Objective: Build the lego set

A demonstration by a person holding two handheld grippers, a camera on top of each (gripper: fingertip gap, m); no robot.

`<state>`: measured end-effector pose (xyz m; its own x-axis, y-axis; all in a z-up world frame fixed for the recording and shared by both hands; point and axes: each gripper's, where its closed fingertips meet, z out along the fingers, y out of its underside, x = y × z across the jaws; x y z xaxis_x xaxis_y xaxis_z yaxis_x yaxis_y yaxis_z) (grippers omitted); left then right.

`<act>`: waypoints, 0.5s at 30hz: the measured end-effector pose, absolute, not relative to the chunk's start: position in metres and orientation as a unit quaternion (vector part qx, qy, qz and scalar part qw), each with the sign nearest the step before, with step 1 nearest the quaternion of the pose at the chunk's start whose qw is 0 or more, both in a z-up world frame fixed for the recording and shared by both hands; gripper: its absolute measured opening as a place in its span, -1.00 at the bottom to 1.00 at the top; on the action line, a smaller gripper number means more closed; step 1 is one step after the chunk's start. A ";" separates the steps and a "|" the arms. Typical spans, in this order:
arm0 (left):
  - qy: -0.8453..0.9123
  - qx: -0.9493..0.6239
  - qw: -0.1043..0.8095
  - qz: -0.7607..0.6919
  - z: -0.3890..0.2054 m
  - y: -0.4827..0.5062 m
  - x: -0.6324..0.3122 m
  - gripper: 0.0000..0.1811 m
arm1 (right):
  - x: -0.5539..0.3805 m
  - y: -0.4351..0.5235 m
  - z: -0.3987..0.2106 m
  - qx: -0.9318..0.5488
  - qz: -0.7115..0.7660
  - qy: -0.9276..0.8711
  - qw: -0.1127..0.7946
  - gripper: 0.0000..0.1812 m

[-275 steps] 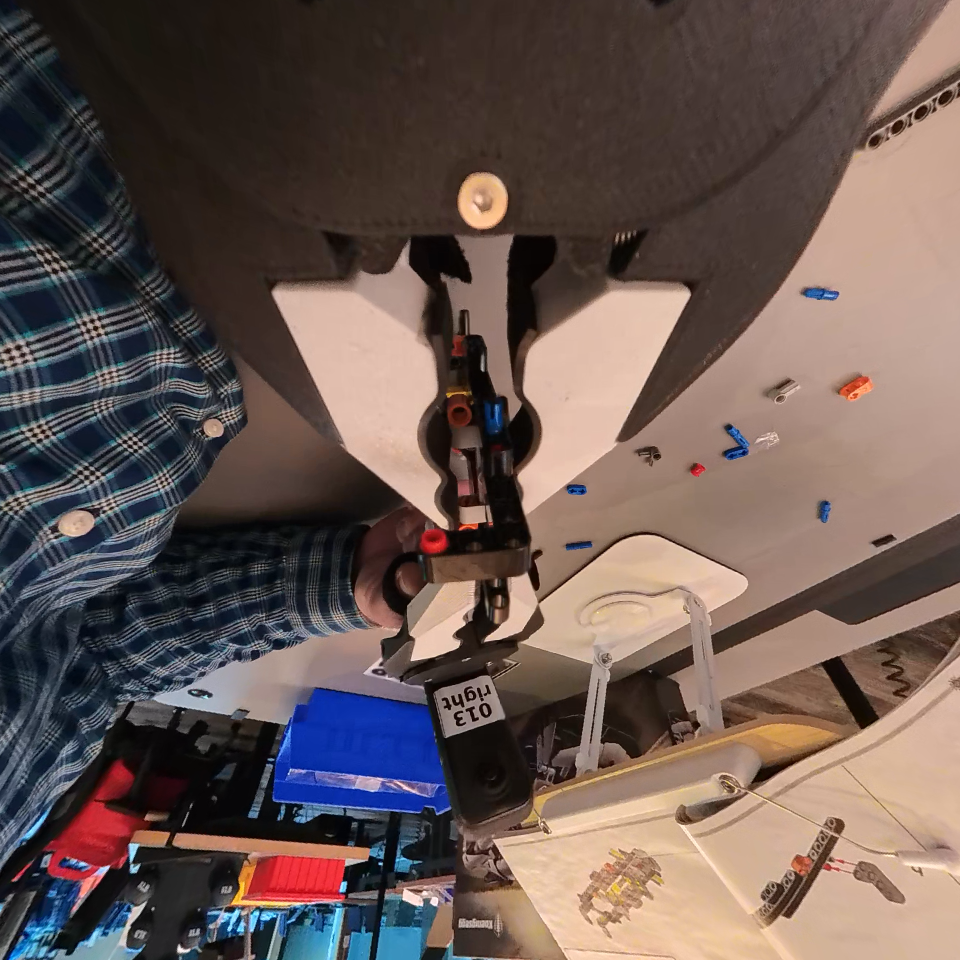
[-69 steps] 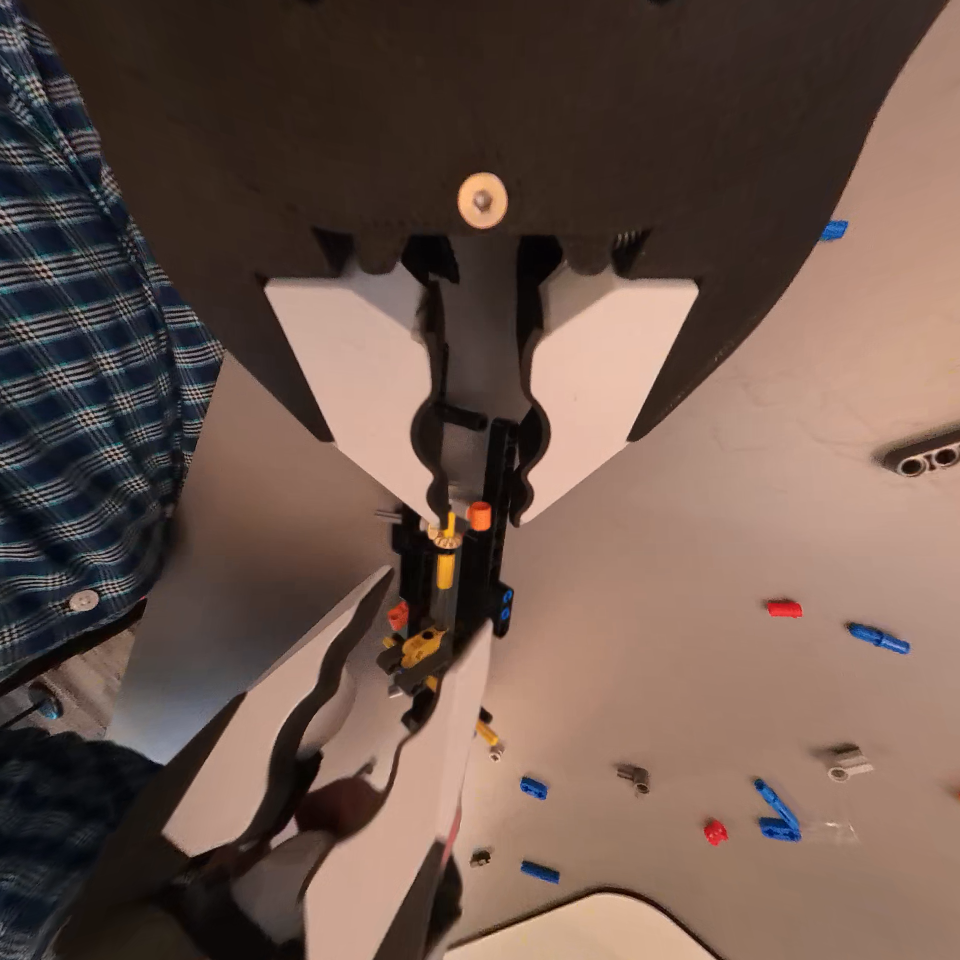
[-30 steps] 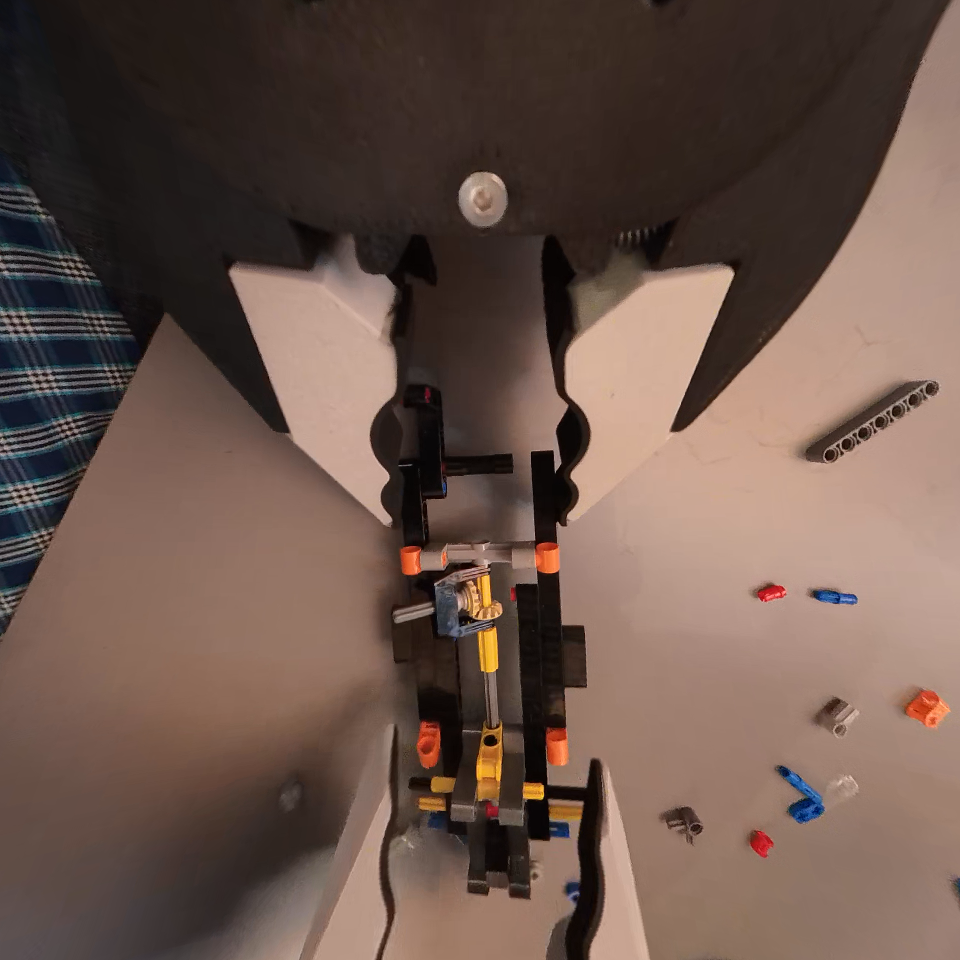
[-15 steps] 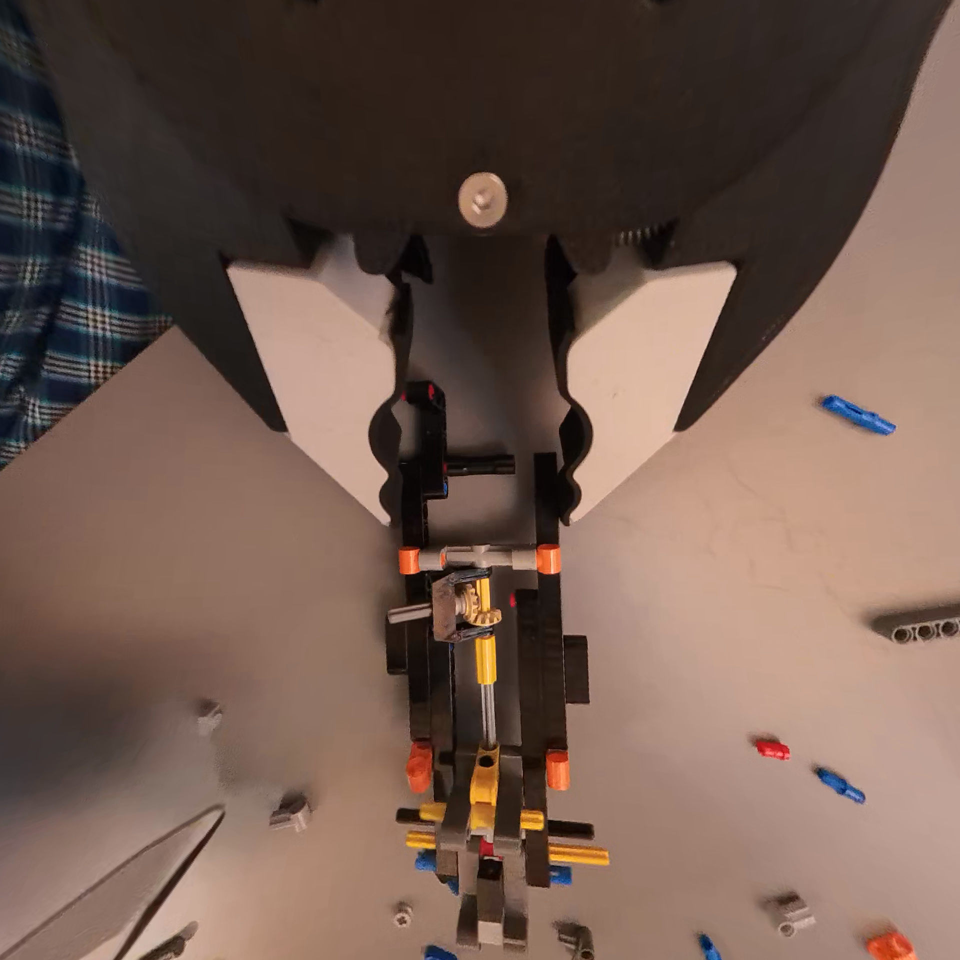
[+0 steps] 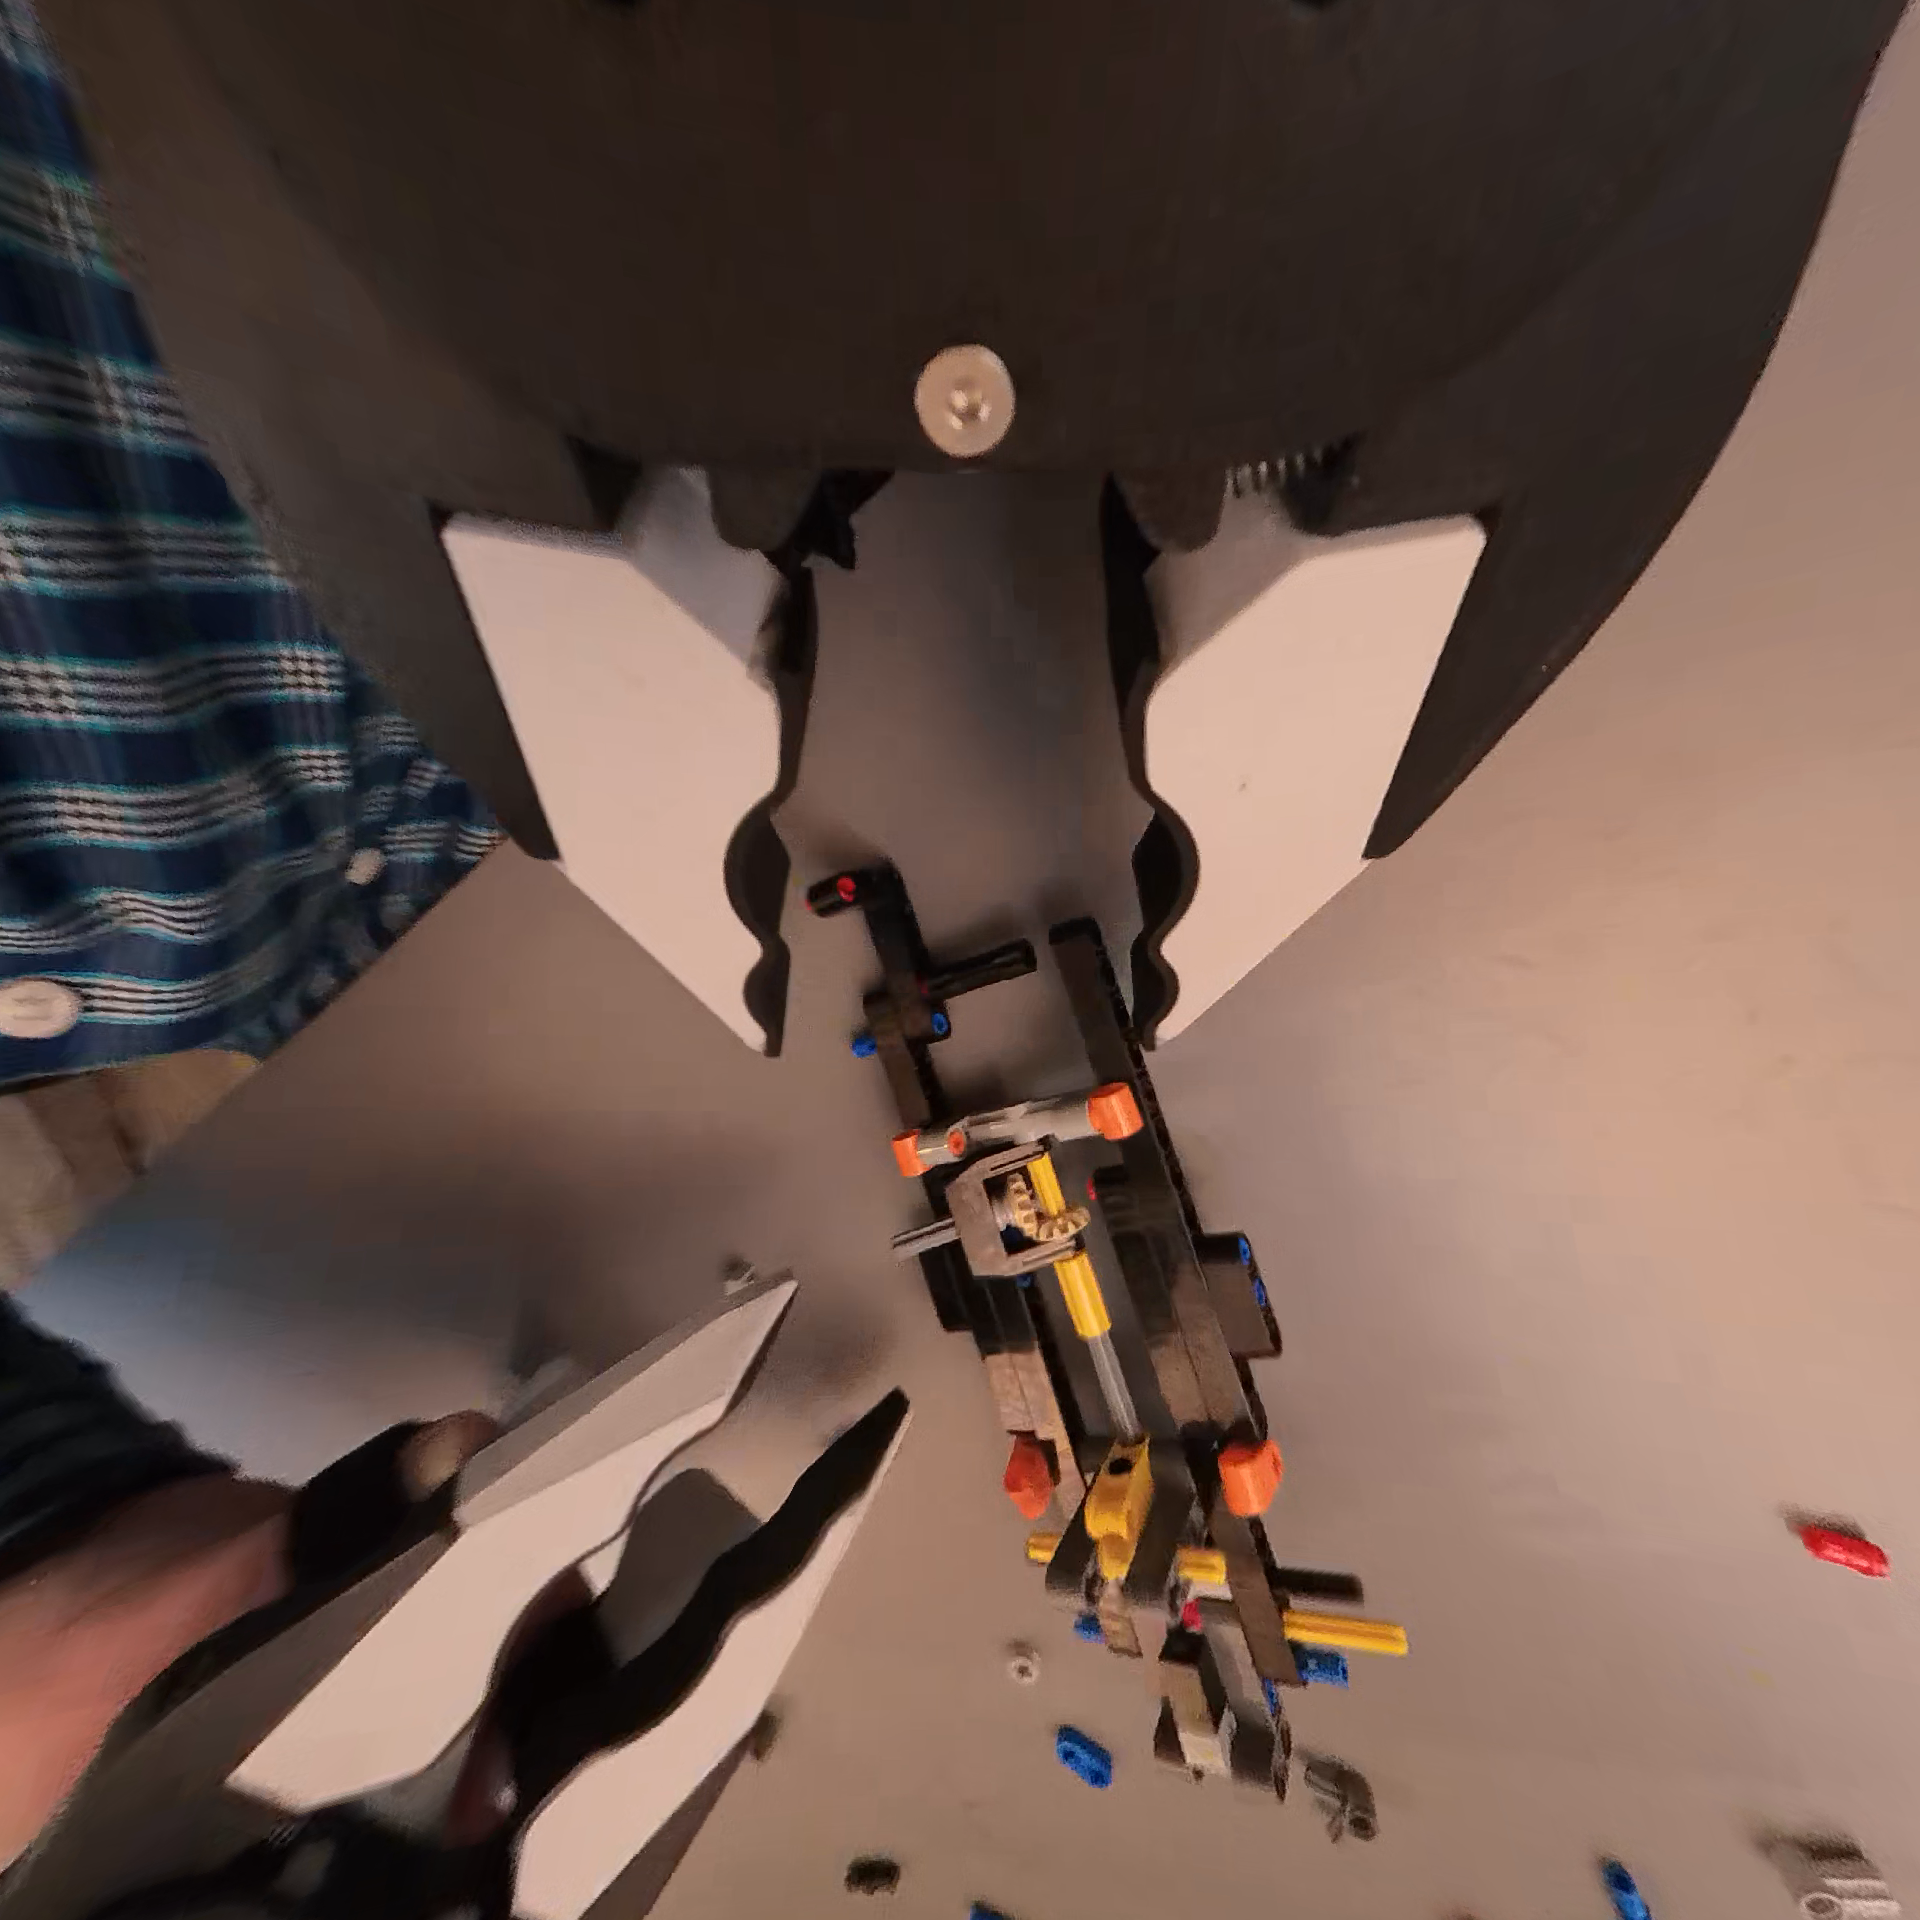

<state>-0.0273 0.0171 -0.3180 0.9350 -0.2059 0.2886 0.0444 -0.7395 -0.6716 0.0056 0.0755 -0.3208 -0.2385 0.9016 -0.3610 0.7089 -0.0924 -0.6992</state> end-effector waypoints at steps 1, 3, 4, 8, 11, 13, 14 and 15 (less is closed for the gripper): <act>0.046 -0.912 0.362 -0.187 -0.312 0.015 -0.030 -0.30 | 0.006 0.076 -0.319 -0.603 0.426 -0.664 0.119 -0.61; 0.038 -0.912 0.368 -0.178 -0.306 0.015 -0.049 -0.33 | 0.007 0.077 -0.316 -0.595 0.432 -0.666 0.128 -0.62; 0.031 -0.910 0.378 -0.167 -0.303 0.018 -0.062 -0.34 | 0.008 0.078 -0.316 -0.595 0.427 -0.668 0.132 -0.62; 0.031 -0.907 0.377 -0.185 -0.301 0.033 -0.086 -0.41 | 0.011 0.078 -0.317 -0.592 0.422 -0.674 0.130 -0.63; 0.025 -0.899 0.370 -0.233 -0.307 0.048 -0.085 -0.50 | 0.012 0.077 -0.316 -0.589 0.425 -0.675 0.132 -0.63; 0.022 -0.892 0.362 -0.269 -0.310 0.058 -0.079 -0.57 | 0.014 0.075 -0.315 -0.586 0.427 -0.676 0.133 -0.64; 0.024 -0.891 0.353 -0.283 -0.313 0.061 -0.076 -0.62 | 0.015 0.074 -0.315 -0.584 0.427 -0.677 0.133 -0.64; 0.019 -0.893 0.348 -0.285 -0.318 0.065 -0.077 -0.65 | 0.015 0.074 -0.314 -0.582 0.429 -0.678 0.133 -0.64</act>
<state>-0.0768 0.0654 -0.3175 0.8364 -0.2325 0.4963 0.1653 -0.7564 -0.6329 0.0150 0.0736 -0.3144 -0.2862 0.9036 -0.3187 0.6747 -0.0461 -0.7367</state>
